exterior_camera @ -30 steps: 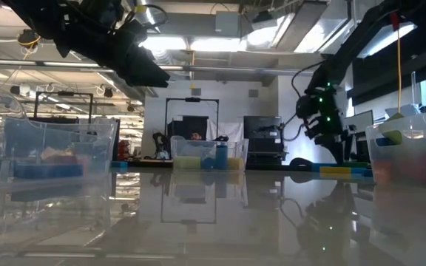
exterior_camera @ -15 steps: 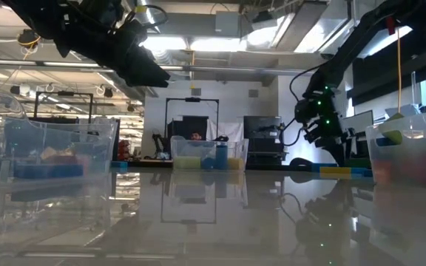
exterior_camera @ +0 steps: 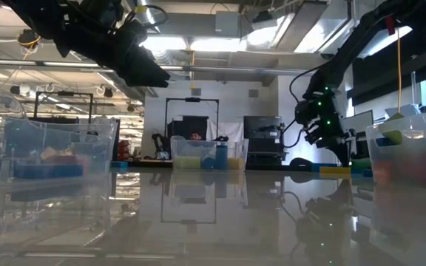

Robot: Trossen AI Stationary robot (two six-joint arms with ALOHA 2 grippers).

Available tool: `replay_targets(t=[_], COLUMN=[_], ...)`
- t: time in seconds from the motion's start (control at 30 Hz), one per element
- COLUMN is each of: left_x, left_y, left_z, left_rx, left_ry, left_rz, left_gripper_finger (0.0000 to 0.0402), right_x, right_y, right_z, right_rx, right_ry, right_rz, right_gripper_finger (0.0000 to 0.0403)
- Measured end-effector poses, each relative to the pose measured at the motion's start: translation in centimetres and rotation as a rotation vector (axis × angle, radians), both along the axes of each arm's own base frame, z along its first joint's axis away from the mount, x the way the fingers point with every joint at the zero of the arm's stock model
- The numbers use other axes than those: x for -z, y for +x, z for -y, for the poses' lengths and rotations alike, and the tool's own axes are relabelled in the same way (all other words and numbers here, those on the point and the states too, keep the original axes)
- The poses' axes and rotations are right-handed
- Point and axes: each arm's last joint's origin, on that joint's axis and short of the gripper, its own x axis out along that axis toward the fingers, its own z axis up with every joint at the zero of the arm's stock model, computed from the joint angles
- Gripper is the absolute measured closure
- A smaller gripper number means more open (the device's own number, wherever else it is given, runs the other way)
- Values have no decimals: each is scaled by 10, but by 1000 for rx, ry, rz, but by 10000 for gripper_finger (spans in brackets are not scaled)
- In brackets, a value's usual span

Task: Sort blocks by size
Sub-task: Put the green rectangular block into the bottom left transparent bin, then put the blue rectangular block into the bottom left transparent bin

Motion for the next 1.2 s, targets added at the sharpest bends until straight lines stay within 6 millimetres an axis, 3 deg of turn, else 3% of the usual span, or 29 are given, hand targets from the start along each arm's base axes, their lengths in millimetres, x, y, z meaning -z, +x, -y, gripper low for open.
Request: replay_targets(t=[0.33, 0.73, 0.97, 1.2], left_x=[0, 0, 2, 2], left_y=[0, 0, -1, -1], left_z=[0, 0, 0, 0], left_rx=[2, 0, 0, 3], left_ry=[5, -1, -10, -3], left_rz=[-1, -4, -21, -22], left_gripper_finger=[183, 183, 183, 183], right_x=[-8, -3, 2, 1], right_y=[0, 0, 15, 47], right_z=[-1, 1, -5, -25], right_rx=[-1, 98, 67, -34], right_ry=[-8, -48, -13, 11], right_rz=[43, 8, 33, 57], right_gripper_finger=[399, 363, 373, 374])
